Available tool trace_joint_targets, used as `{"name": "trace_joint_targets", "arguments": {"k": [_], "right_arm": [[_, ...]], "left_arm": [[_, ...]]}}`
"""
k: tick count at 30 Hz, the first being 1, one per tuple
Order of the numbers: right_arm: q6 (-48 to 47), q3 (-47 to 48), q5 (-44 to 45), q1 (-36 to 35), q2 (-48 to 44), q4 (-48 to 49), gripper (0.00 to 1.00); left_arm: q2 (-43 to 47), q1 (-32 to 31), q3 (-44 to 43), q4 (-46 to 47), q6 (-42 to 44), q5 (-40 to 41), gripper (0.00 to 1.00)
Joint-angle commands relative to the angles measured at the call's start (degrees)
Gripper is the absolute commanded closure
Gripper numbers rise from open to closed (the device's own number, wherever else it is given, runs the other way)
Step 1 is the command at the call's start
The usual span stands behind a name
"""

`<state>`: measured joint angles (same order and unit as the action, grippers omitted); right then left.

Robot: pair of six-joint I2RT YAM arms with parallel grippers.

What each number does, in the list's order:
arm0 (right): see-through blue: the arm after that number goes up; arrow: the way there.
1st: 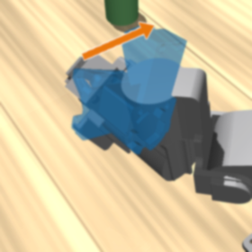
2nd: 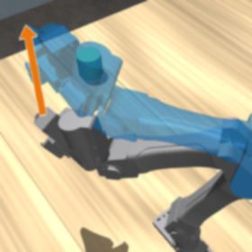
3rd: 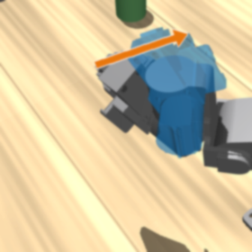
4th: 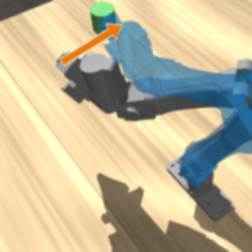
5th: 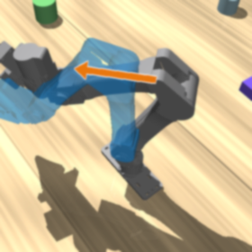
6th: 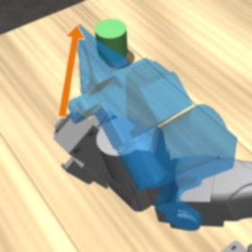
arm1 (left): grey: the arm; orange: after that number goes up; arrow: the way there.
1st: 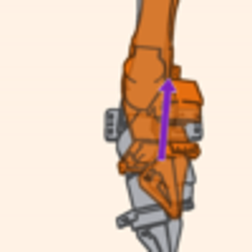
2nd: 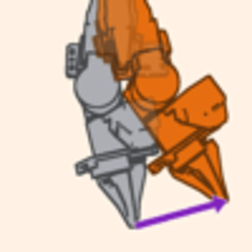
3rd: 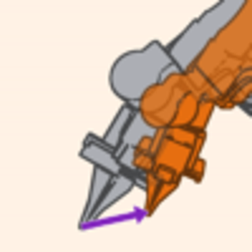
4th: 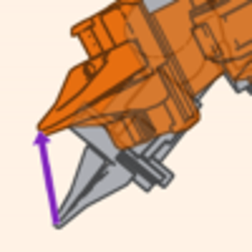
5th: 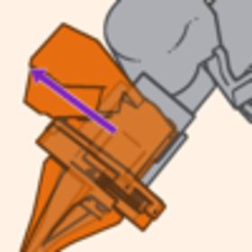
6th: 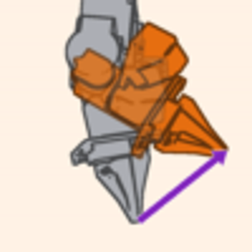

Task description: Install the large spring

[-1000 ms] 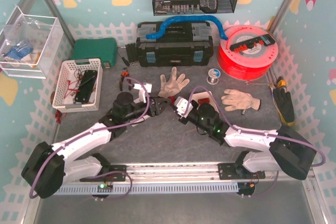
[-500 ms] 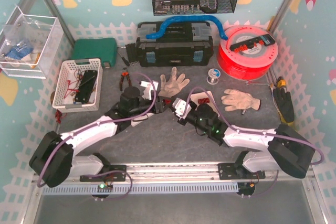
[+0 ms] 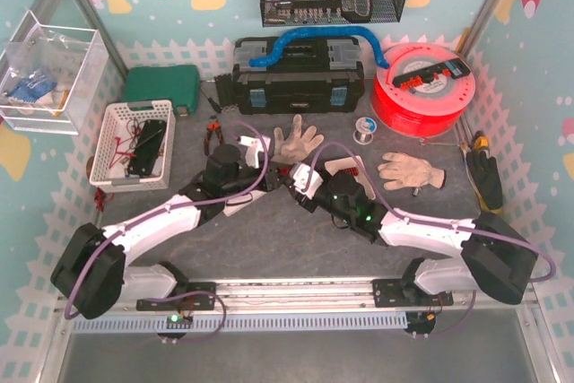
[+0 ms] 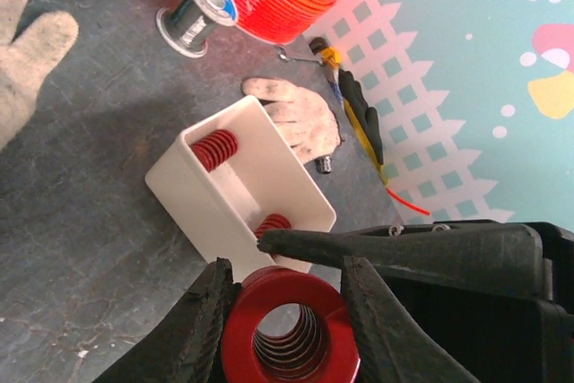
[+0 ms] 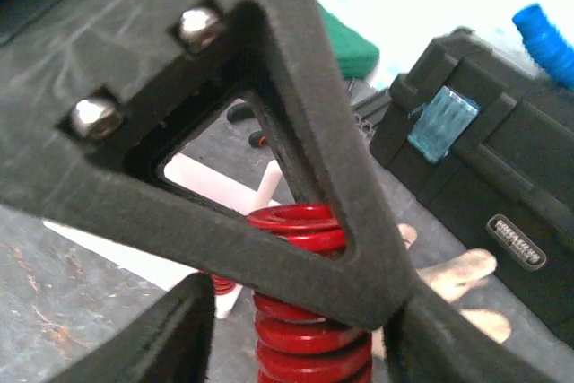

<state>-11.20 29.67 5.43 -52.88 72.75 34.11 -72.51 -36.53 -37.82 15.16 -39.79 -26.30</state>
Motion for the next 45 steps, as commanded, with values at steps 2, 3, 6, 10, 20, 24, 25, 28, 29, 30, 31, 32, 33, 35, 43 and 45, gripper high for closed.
{"name": "trace_joint_targets", "arguments": {"k": [2,3,6,10,20,24,25,28,29,30,31,32,33,35,43,45], "right_arm": [[5.95,3.68,1.51,-0.54,-4.18,-8.56,0.41],[6.8,3.75,3.19,-0.49,-5.45,-9.55,0.37],[8.83,2.57,7.5,-0.55,-9.85,-11.01,0.2],[10.54,-1.3,14.64,-0.5,-14.66,-9.23,0.01],[16.33,-7.64,32.02,0.01,-19.52,-7.07,0.01],[17.95,-9.18,33.61,0.03,-21.17,-6.57,0.01],[18.04,-9.83,33.94,0.07,-21.61,-5.89,0.01],[18.29,-11.16,35.59,0.13,-22.73,-4.93,0.01],[18.13,-11.43,36.01,0.15,-23.0,-4.74,0.01],[17.96,-11.59,36.35,0.23,-23.22,-4.67,0.01],[17.89,-11.66,36.74,0.23,-23.38,-4.65,0.01],[17.82,-11.7,37.05,0.24,-23.56,-4.71,0.01],[17.75,-11.72,37.05,0.3,-23.73,-4.7,0.01],[17.86,-11.87,37.05,0.32,-23.88,-4.66,0.01],[17.83,-11.68,37.39,0.5,-22.13,-4.41,0.01],[18.08,-11.22,37.83,0.58,-21.63,-5.21,0.01]], "left_arm": [[2.35,1.12,-3.04,-4.03,4.1,3.96,1.0],[2.54,1.53,-3.53,-5.19,4.89,5.39,1.0],[2.81,1.81,-5.83,-8.9,8.04,13.06,1.0],[2.12,3.11,-8.58,-13.11,11.73,19.66,1.0],[-2.1,8.49,-12.53,-21.31,17.31,36.04,1.0],[-5.15,10.33,-13.74,-21.92,17.42,36.04,1.0],[-6.13,10.48,-14.15,-21.93,17.71,36.03,1.0],[-9.22,10.94,-15.16,-21.88,17.97,35.76,1.0],[-10.05,11.15,-15.47,-21.91,17.99,35.41,1.0],[-10.72,11.29,-15.67,-21.86,17.99,35.16,1.0],[-11.33,11.38,-15.99,-21.82,17.96,35.04,1.0],[-12.05,11.44,-16.31,-21.83,17.98,34.77,1.0],[-12.65,11.48,-16.57,-21.84,18.0,33.91,1.0],[-13.63,11.48,-17.18,-21.92,17.9,31.57,1.0],[-15.52,11.49,-17.62,-22.88,18.14,30.02,1.0],[-15.63,11.49,-17.52,-23.01,18.69,31.01,1.0]]}}
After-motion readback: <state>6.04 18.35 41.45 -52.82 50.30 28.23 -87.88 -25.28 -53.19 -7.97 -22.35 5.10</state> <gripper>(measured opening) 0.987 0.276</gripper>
